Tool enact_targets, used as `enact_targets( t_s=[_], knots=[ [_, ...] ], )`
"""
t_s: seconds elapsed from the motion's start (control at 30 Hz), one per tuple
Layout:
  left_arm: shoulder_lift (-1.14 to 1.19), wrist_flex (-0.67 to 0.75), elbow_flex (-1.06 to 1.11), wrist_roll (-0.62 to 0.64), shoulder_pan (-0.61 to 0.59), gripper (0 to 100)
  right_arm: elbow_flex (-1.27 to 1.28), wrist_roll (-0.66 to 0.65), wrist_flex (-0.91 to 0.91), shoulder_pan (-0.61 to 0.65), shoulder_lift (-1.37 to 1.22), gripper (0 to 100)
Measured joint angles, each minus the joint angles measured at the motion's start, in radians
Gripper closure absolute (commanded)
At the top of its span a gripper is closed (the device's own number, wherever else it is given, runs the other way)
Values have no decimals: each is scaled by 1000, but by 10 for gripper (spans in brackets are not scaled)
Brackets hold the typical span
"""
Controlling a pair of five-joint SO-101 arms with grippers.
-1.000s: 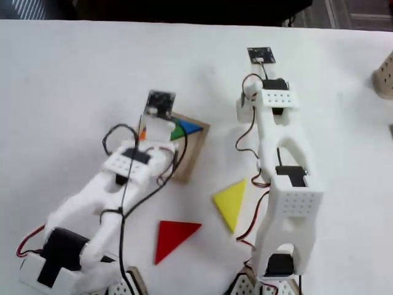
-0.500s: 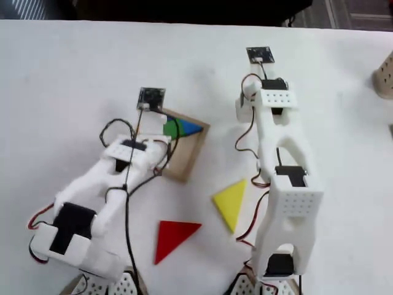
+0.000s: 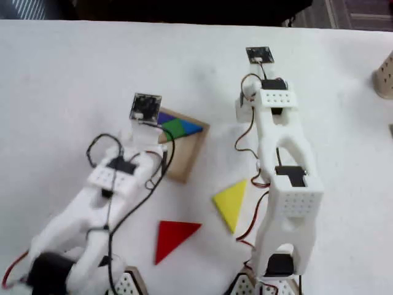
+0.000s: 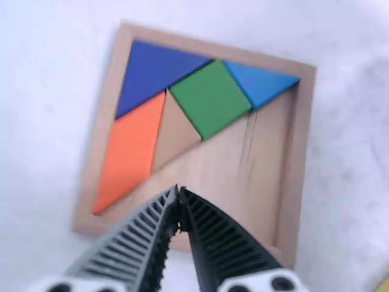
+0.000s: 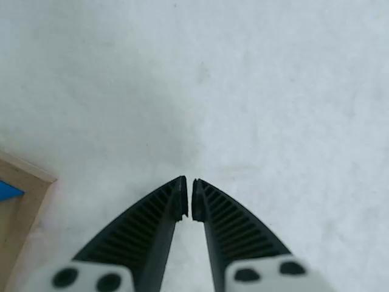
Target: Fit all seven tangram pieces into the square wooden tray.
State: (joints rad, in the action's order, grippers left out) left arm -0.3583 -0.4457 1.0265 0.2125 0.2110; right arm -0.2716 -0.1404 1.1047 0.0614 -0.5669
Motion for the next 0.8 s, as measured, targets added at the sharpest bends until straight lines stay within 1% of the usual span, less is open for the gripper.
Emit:
enact_targets(
  t_s=[0.07, 0.13, 0.27, 0.33, 0.47, 0.57, 0.67, 0.8],
  knots=[
    [-84, 28, 40, -40, -34, 976, 0, -14, 0, -2, 0, 981],
    [-130, 101, 69, -64, -83, 976, 0, -14, 5, -2, 0, 981],
    [-126, 267, 80, -66, -196, 976, 0, 3, 74, 9, 0, 981],
    [-86, 305, 77, -72, -224, 976, 17, 15, 117, 23, 3, 981],
    [68, 321, -5, -72, -281, 976, 143, 25, 143, 28, 80, 981],
    [193, 321, -100, -72, -322, 976, 308, 43, 103, 26, 198, 981],
    [279, 284, -183, -72, -345, 975, 529, 48, 17, 41, 374, 981],
    [290, 209, -222, -72, -351, 974, 845, 55, -86, 63, 664, 968]
  ],
)
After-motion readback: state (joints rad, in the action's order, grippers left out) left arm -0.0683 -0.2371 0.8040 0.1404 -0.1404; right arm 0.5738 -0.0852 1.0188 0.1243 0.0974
